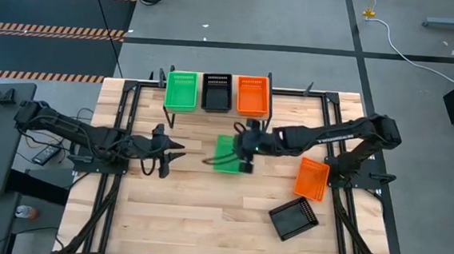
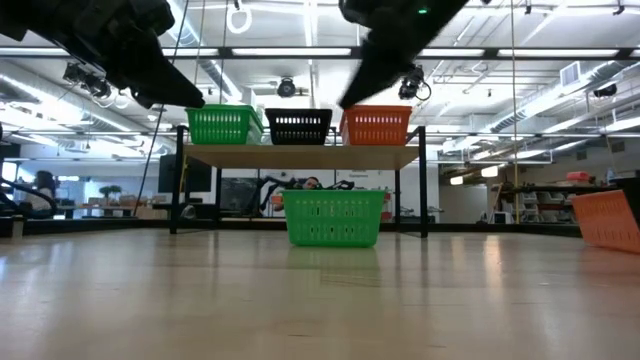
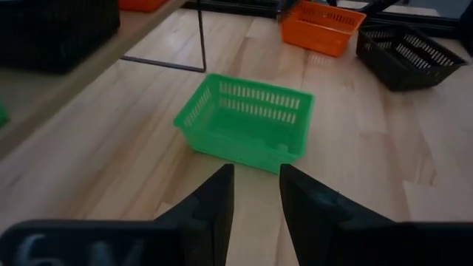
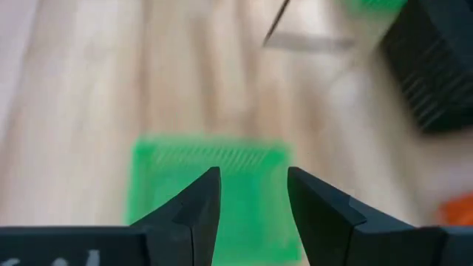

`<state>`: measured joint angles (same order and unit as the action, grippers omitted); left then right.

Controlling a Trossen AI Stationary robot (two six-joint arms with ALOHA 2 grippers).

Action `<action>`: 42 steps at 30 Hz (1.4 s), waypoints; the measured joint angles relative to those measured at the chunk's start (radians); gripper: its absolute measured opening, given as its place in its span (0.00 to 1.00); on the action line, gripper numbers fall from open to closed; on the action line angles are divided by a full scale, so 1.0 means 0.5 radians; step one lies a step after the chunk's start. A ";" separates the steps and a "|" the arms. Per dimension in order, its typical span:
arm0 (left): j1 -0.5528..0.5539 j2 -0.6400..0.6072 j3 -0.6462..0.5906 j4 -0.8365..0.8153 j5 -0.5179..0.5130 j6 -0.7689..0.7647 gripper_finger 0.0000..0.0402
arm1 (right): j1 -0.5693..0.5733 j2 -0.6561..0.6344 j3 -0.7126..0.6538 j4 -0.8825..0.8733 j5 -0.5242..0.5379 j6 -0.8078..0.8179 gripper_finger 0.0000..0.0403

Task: Stack baskets on shelf by color
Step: Stack the orange bin on top of the orange bin on the shelf

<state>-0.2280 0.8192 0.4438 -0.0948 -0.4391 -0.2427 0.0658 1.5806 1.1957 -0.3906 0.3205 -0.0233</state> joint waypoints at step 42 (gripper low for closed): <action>-0.101 0.377 -0.001 0.323 -0.003 -0.020 0.29 | 1.070 -0.177 -0.074 -1.824 -0.283 2.315 0.41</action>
<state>-0.2786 1.0075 0.4435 0.0668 -0.4405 -0.2530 0.6010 1.4921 1.1588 -1.3025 0.1789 1.1342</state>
